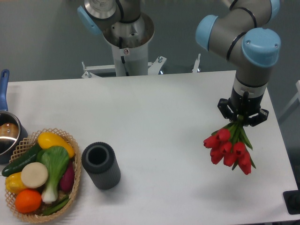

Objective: Insert the flowers into the vase
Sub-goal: 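Lift the held red tulip bunch with the gripper and swing it toward the vase, then carry the tulips over the dark grey vase and lower stems inside, then push the tulip stems down into the vase with the gripper, then open the gripper to release the tulips in the vase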

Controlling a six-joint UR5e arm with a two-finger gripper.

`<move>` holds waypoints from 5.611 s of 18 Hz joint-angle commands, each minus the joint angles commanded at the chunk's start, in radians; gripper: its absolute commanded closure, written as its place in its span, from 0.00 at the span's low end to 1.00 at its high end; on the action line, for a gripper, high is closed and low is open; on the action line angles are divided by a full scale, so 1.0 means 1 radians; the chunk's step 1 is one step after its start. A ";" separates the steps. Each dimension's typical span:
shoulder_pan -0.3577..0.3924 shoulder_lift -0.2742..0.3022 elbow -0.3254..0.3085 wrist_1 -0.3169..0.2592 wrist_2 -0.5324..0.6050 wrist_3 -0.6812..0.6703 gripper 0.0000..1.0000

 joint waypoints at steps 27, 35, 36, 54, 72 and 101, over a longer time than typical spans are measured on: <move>-0.130 0.028 -0.063 0.365 -1.003 -0.374 1.00; -0.155 0.022 -0.066 0.373 -1.210 -0.370 1.00; -0.158 0.020 -0.066 0.373 -1.224 -0.367 1.00; -0.261 -0.043 -0.083 0.374 -1.266 -0.287 0.99; -0.261 -0.041 -0.232 0.374 -1.255 -0.161 0.92; -0.219 -0.037 -0.386 0.374 -1.122 -0.058 0.07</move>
